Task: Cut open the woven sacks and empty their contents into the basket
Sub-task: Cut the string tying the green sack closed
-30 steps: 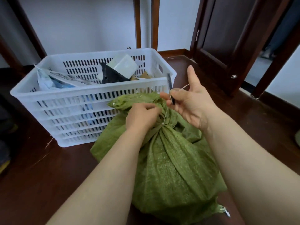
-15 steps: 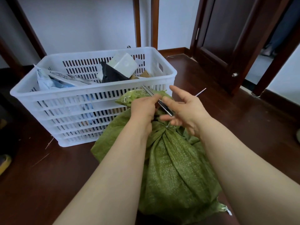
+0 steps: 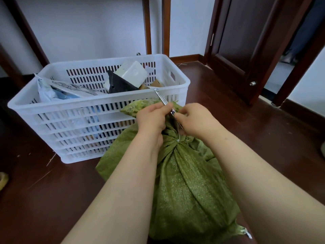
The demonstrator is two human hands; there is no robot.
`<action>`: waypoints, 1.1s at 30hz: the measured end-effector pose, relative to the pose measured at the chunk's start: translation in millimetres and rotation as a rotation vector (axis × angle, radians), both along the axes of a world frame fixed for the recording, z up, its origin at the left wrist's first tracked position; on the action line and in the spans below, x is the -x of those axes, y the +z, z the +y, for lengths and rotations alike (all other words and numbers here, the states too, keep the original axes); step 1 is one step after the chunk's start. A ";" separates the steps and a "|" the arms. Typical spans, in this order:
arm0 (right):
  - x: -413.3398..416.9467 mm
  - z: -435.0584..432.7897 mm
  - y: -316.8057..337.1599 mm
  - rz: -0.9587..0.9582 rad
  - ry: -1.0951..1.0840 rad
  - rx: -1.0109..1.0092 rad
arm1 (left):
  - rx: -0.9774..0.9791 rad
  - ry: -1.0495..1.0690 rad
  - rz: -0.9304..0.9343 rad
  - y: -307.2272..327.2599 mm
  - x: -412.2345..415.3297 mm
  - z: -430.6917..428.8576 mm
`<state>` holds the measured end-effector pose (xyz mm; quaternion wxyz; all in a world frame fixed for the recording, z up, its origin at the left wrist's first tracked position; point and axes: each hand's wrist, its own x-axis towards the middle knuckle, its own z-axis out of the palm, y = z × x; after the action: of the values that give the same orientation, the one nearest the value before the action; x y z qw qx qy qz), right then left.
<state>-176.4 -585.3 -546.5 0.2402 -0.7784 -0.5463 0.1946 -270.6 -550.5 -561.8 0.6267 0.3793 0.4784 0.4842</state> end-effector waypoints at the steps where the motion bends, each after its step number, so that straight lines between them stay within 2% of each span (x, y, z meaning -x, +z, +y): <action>1: -0.1 -0.1 -3.4 0.096 0.020 -0.001 | 0.009 -0.009 0.004 -0.9 0.3 -0.1; 3: -2.3 -2.3 -5.7 0.207 0.041 -0.008 | 0.018 -0.021 0.025 -2.7 1.6 0.7; 6: -6.9 -7.0 -5.5 0.273 0.051 -0.040 | 0.001 -0.038 0.054 -2.0 2.2 1.6; 10: -8.1 -8.2 -4.9 0.491 0.009 -0.078 | -0.024 -0.090 -0.039 1.5 -5.5 -0.9; 14: -4.9 -7.8 -11.4 0.655 0.018 -0.141 | 0.045 -0.105 -0.095 -1.8 -10.1 2.1; 18: -6.8 -7.7 -15.2 0.632 -0.042 -0.172 | 0.116 -0.086 -0.184 -4.0 -9.1 1.4; 23: -8.1 -6.3 -15.9 0.713 -0.036 -0.183 | 0.099 -0.124 -0.181 -4.9 -5.4 1.4; 28: -11.5 -7.9 -13.1 0.581 0.068 -0.183 | 0.058 -0.222 -0.189 -4.0 -3.8 2.2; 33: -13.5 -4.1 -12.5 0.591 -0.126 -0.276 | 0.050 -0.211 -0.123 -0.5 -6.3 -1.4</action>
<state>-162.9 -589.4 -559.1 0.5030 -0.6808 -0.4249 0.3209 -264.3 -551.9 -562.3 0.7117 0.3813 0.4084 0.4259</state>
